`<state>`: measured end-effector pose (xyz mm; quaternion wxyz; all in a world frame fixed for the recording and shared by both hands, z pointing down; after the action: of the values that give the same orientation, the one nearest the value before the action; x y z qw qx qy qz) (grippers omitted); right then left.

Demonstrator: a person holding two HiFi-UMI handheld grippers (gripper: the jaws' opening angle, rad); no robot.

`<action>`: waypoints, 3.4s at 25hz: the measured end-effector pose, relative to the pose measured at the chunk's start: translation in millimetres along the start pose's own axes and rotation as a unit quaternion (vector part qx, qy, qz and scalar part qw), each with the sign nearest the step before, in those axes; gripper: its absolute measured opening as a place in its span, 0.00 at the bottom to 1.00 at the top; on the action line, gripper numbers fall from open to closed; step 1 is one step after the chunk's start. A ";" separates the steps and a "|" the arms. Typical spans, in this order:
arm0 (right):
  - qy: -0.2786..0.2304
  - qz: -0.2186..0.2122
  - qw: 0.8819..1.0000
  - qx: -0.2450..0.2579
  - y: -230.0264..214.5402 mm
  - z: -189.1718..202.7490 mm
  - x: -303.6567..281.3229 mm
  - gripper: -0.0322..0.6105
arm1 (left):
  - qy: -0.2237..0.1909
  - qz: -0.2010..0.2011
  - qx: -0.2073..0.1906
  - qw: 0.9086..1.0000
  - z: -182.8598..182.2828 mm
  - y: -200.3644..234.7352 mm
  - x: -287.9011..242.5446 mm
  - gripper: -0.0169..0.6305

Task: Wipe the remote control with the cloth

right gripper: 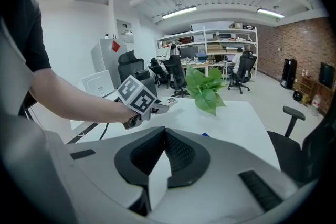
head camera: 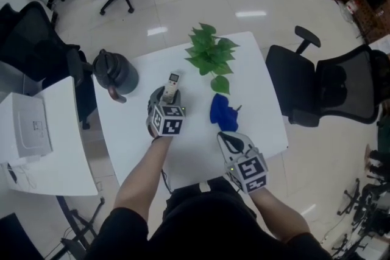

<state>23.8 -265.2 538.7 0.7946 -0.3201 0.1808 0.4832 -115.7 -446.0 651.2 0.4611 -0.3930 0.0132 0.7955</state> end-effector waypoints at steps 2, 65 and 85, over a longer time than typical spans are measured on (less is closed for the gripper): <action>0.000 -0.009 1.000 0.008 1.4 2.4 5.2 0.06 | -0.020 -0.003 -0.008 1.000 -8.2 -6.6 27.5 0.34; -0.106 -0.203 0.952 0.201 159.4 -16.5 134.3 0.26 | -0.112 -0.058 -0.200 0.972 -18.5 -108.3 334.7 0.34; -0.016 -0.163 0.932 0.324 164.1 -0.3 172.4 0.25 | -0.171 -0.120 -0.369 0.906 -56.7 -155.0 400.4 0.34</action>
<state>-40.6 -99.1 380.8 0.9257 -0.0631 0.2602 0.2671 -72.1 -89.1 409.7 0.3702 -0.3914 -0.4076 0.7373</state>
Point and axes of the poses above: the fingertips, and each gripper's own axes: x backward along the fingers, y to its left, z out of its underside, the point moved 2 cm from there along x, backward along the fingers, and after that the axes turned 15 degrees about -x, right-handed, at the moved point
